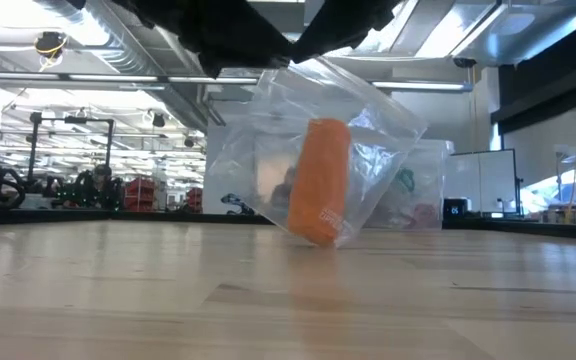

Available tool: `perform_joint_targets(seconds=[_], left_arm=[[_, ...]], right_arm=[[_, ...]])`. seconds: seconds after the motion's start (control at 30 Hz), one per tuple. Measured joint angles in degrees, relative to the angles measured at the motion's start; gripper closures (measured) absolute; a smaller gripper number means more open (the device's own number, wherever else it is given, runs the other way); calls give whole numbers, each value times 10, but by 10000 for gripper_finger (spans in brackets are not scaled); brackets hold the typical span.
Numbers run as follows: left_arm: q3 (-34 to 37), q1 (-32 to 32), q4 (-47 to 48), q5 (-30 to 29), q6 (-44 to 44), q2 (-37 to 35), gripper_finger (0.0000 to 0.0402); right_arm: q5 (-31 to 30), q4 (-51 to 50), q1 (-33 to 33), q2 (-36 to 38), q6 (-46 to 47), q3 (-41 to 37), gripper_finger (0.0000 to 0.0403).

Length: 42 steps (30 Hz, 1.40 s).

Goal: Roll bandage
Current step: Close the zip bag

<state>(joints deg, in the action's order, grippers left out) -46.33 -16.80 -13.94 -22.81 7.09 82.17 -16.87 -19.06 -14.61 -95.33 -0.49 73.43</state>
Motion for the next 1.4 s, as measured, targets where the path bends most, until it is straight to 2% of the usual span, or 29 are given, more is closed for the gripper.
perform_joint_targets(seconds=[0.17, 0.4, 0.97, 1.13, 1.4], left_arm=[[0, 0, -9, 1, -3, 1, 310], [1, 2, -1, 2, -31, 1, 394], [1, 11, -16, 4, -92, -9, 401], [-2, 11, -40, -1, -95, -18, 401], [-2, 10, -45, 0, -107, -22, 401]], right_arm=[[1, 15, 0, -3, 0, 0, 370], [-1, 15, 0, -3, 0, 0, 370], [-4, -23, 0, -2, 22, 3, 370], [24, -87, 0, -6, 48, -2, 370], [37, -85, 0, -5, 61, -1, 370]])
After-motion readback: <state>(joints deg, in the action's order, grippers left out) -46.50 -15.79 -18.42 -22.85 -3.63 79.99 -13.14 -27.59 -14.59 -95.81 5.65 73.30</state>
